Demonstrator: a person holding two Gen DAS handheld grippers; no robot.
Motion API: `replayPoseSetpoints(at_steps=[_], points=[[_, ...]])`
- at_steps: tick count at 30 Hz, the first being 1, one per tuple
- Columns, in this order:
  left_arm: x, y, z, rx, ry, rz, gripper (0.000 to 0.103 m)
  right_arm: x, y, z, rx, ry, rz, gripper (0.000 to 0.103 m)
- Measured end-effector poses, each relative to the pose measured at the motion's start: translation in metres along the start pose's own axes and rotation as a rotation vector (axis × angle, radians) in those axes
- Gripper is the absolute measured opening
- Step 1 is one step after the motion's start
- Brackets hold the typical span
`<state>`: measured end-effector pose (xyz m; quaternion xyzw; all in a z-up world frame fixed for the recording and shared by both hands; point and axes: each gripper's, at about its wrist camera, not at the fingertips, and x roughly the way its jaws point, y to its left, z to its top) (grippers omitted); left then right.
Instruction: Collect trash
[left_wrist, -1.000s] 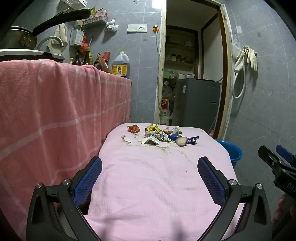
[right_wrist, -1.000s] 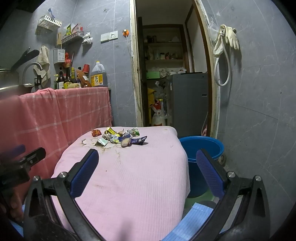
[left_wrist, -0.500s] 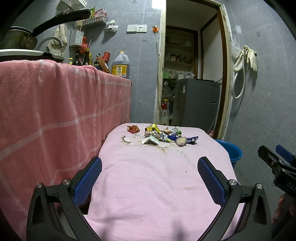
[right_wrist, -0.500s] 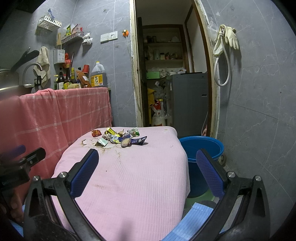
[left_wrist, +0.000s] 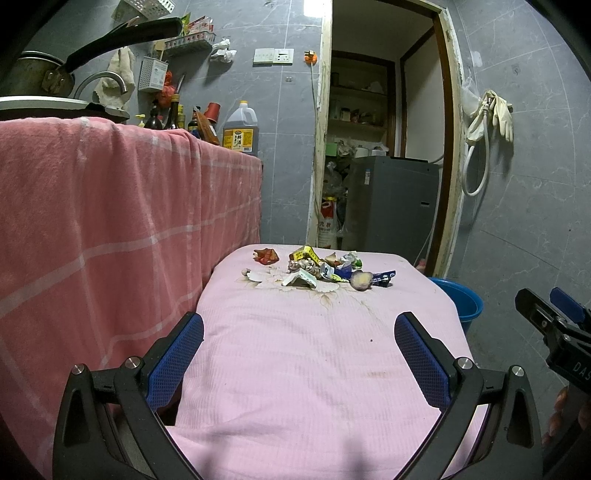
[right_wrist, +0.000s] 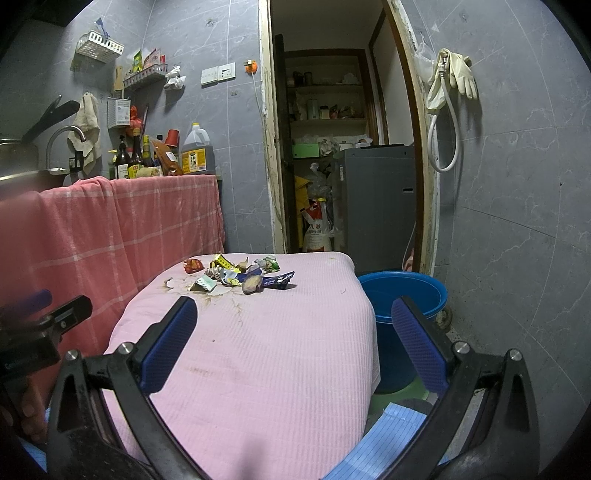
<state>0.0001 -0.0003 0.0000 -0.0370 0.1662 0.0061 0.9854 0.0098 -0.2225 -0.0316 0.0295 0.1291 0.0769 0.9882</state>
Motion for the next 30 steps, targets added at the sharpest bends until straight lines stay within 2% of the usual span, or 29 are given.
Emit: replayPoseSetpoints(at_steps=[30], points=[[0.0001,0.0002,0.0001,-0.001,-0.001,0.001,0.102,-0.0064,0.0007,0.0014,0.006,-0.008,0.003,0.103]])
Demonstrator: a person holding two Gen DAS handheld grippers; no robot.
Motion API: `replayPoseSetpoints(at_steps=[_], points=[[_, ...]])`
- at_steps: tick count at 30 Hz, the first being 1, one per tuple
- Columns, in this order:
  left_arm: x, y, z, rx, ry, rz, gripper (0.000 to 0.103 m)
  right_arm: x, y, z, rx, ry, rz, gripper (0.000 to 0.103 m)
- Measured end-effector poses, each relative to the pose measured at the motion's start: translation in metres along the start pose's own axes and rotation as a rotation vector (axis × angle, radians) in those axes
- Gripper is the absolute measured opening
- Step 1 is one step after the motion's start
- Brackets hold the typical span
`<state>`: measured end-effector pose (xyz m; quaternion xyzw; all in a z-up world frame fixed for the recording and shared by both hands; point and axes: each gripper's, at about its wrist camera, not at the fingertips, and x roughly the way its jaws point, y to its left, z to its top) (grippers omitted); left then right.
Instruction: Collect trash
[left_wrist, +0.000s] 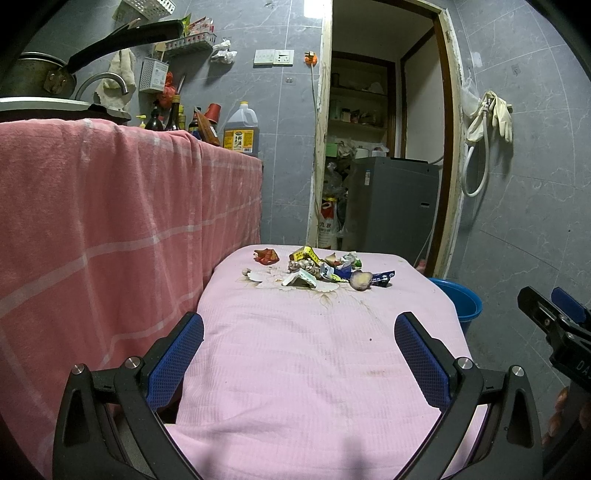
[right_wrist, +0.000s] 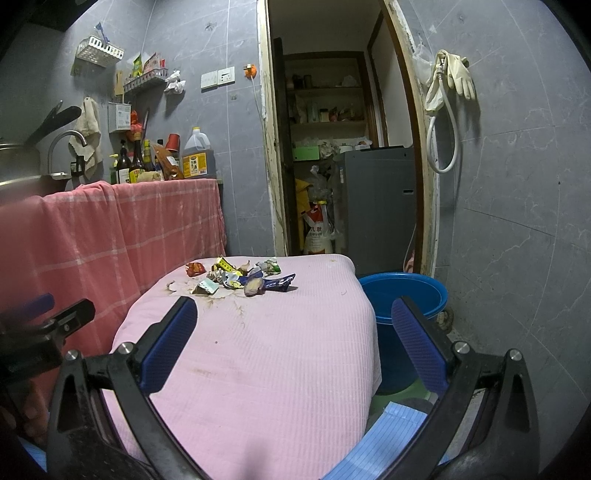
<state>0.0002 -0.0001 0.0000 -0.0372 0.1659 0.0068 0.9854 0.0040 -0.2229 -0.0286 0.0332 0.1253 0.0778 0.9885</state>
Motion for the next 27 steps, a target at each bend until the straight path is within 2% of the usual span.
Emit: replayPoseSetpoints(at_steps=[21,27], points=[[-0.005,0.001,-0.002,-0.010,0.009,0.000,0.102,-0.003,0.003,0.001,0.005,0.004,0.006,0.103],[0.003,0.002,0.007,0.004,-0.018,-0.002,0.102,0.001,0.000,0.003,0.011,0.012,0.012,0.103]])
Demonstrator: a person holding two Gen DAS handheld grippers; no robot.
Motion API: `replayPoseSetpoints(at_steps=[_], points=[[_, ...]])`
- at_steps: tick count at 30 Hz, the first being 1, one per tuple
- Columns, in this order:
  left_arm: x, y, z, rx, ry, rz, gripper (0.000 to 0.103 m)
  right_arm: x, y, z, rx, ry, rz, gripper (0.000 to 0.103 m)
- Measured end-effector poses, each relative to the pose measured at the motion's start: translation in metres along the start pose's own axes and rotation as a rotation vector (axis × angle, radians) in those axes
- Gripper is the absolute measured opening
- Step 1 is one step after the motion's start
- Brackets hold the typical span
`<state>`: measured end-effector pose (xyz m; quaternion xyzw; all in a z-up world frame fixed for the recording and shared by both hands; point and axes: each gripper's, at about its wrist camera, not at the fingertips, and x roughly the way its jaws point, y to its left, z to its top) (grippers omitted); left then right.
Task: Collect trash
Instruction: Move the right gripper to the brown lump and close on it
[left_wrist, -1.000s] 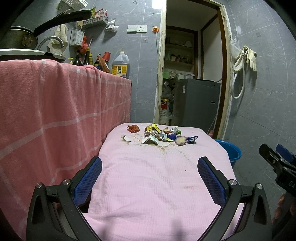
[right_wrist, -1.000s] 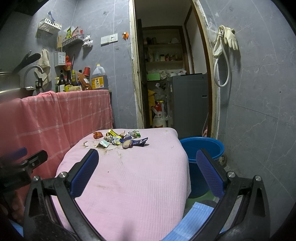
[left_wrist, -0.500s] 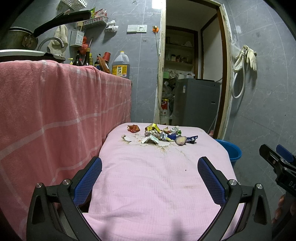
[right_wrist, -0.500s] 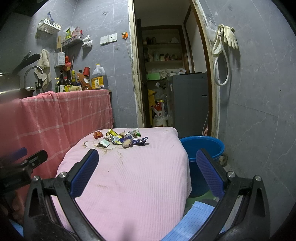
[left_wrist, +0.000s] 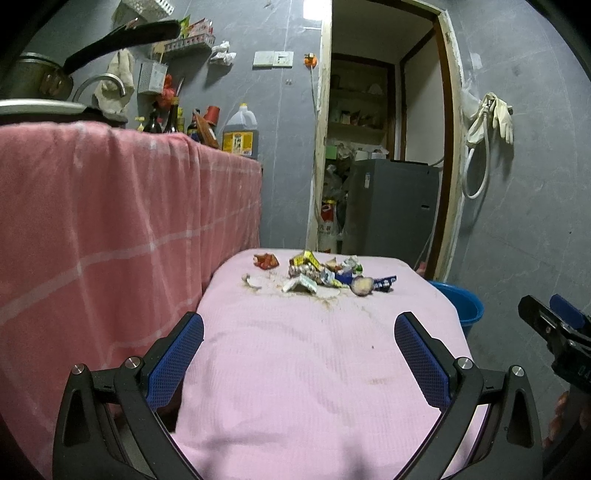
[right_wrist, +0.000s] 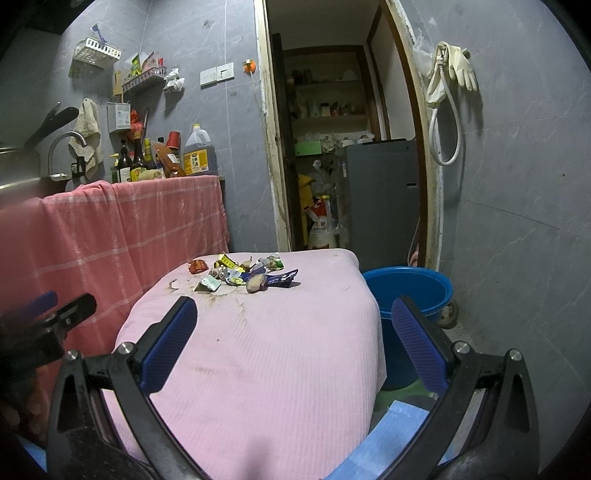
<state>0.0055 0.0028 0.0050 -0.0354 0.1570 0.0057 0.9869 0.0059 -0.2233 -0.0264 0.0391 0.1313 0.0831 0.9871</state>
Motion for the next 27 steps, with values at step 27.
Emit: replayPoseSetpoints(at_steps=[27], points=[[0.132,0.031,0.055,-0.004,0.031,-0.013,0.101,0.142,-0.001,0.042,-0.046,0.000,0.114,0.103]])
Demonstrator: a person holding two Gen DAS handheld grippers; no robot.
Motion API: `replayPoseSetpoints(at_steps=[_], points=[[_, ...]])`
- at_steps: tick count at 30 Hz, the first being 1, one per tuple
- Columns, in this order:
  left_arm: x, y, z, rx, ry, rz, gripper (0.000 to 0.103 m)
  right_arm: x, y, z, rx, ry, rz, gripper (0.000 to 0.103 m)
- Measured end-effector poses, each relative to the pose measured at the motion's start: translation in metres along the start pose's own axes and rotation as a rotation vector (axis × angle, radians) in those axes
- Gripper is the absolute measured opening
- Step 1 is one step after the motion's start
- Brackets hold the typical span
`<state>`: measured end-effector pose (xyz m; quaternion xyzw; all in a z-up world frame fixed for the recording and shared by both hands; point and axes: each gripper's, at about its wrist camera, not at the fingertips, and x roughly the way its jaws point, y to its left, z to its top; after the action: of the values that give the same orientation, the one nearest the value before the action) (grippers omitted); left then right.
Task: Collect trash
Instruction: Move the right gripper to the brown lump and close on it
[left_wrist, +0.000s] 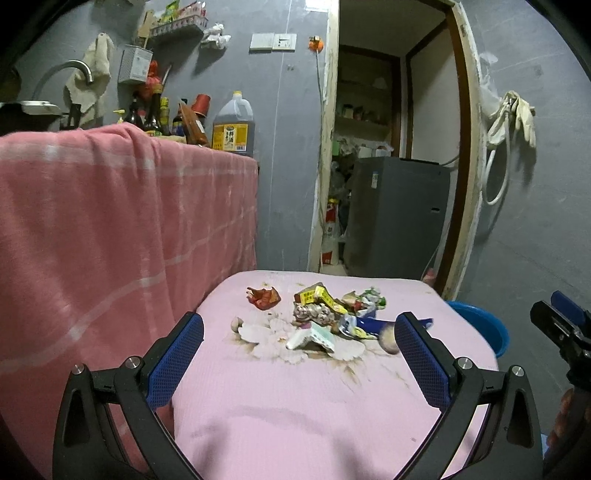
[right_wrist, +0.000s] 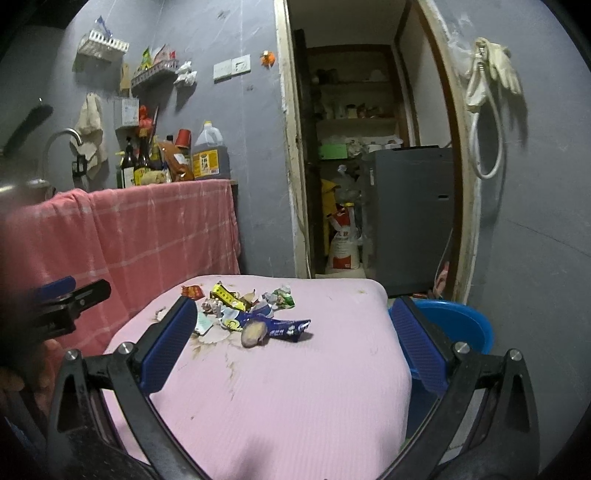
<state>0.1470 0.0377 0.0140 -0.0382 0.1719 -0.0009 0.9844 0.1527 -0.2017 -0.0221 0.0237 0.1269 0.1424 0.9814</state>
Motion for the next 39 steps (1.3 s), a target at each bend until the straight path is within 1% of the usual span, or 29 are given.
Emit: replayPoseSetpoints(at_steps=[4,8,9,10,11,12,13,14,16,17,18,19,20,22,24,25,28,32,36,39], points=[[0.028,0.009,0.000,0.025,0.022,0.008,0.101,0.027,0.002,-0.004,-0.015,0.027,0.032,0.103],[0.056,0.019,-0.004,0.022,0.081,-0.022,0.101,0.048,0.005,-0.008,-0.018,0.062,0.064,0.101],[0.061,0.021,-0.005,0.020,0.092,-0.030,0.101,0.053,0.006,-0.009,-0.021,0.075,0.074,0.097],[0.067,0.022,-0.006,0.019,0.105,-0.043,0.101,0.058,0.007,-0.010,-0.025,0.088,0.081,0.090],[0.072,0.024,-0.007,0.018,0.118,-0.054,0.101,0.063,0.008,-0.012,-0.032,0.106,0.087,0.087],[0.078,0.025,-0.008,0.016,0.135,-0.064,0.101,0.070,0.009,-0.013,-0.041,0.129,0.093,0.080],[0.081,0.024,-0.009,0.017,0.146,-0.070,0.100,0.075,0.010,-0.014,-0.048,0.147,0.099,0.075],[0.086,0.025,-0.009,0.016,0.162,-0.081,0.097,0.082,0.011,-0.016,-0.057,0.176,0.108,0.074],[0.094,0.024,-0.011,0.013,0.192,-0.094,0.096,0.093,0.013,-0.019,-0.074,0.226,0.114,0.070],[0.098,0.025,-0.012,0.013,0.206,-0.103,0.096,0.102,0.015,-0.022,-0.089,0.267,0.112,0.069],[0.101,0.024,-0.013,0.014,0.220,-0.114,0.093,0.107,0.015,-0.023,-0.096,0.291,0.113,0.066],[0.105,0.024,-0.014,0.017,0.236,-0.124,0.088,0.112,0.016,-0.026,-0.097,0.317,0.120,0.063],[0.109,0.023,-0.015,0.024,0.253,-0.134,0.085,0.115,0.015,-0.028,-0.095,0.333,0.124,0.062],[0.117,0.022,-0.017,0.034,0.289,-0.146,0.079,0.124,0.016,-0.032,-0.095,0.372,0.130,0.054],[0.126,0.022,-0.017,0.035,0.329,-0.164,0.067,0.134,0.017,-0.035,-0.099,0.409,0.136,0.050],[0.132,0.021,-0.018,0.033,0.353,-0.171,0.063,0.138,0.017,-0.036,-0.096,0.424,0.137,0.048],[0.142,0.023,-0.019,0.016,0.394,-0.189,0.058,0.150,0.018,-0.037,-0.080,0.460,0.159,0.044],[0.152,0.026,-0.018,-0.009,0.436,-0.226,0.057,0.165,0.022,-0.038,-0.084,0.491,0.172,0.040],[0.165,0.030,-0.019,-0.033,0.495,-0.246,0.044,0.180,0.020,-0.044,-0.068,0.558,0.178,0.038],[0.170,0.033,-0.019,-0.052,0.507,-0.257,0.044,0.186,0.020,-0.049,-0.051,0.581,0.196,0.038]])
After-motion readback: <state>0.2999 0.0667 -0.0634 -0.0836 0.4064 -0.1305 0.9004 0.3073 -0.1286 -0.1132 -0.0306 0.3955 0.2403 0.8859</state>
